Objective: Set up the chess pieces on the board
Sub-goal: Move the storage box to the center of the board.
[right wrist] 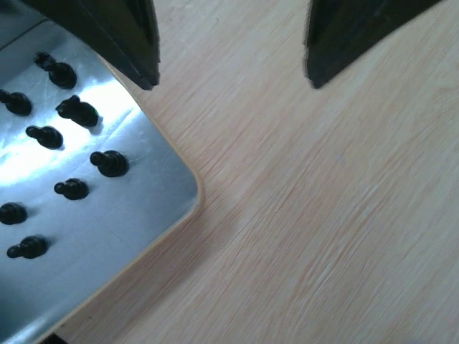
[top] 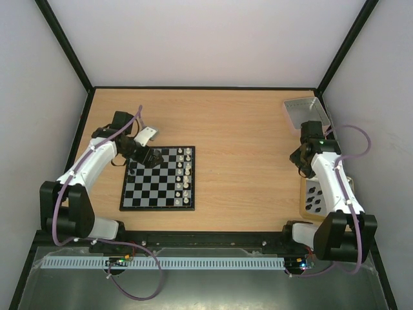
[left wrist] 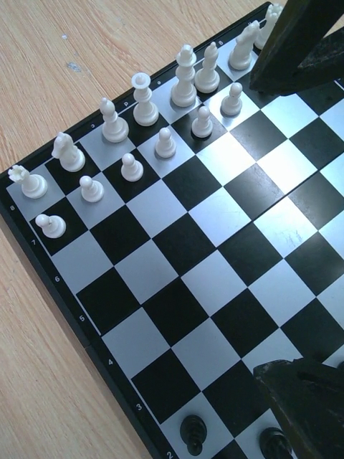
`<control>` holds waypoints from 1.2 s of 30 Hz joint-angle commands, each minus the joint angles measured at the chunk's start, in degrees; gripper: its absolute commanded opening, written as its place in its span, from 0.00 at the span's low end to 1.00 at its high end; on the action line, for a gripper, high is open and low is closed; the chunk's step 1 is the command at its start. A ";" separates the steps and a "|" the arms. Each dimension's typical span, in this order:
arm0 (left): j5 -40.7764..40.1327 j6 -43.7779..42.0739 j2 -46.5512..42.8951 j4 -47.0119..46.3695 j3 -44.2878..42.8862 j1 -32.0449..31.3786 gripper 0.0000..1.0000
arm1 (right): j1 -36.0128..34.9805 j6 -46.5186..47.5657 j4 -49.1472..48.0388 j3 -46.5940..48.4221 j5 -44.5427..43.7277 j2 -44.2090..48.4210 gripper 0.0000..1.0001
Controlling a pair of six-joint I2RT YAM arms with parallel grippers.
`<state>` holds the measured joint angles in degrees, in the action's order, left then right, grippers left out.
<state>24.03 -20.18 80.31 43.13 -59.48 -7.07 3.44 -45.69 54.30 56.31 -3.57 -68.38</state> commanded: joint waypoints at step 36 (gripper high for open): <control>-2.99 -0.34 -0.20 -2.17 -0.41 3.47 1.00 | 9.58 7.73 -22.74 -4.87 13.64 -18.01 0.41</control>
<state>21.58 -21.26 80.86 41.04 -59.51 -3.84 12.80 -39.20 34.13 50.78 4.01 -86.46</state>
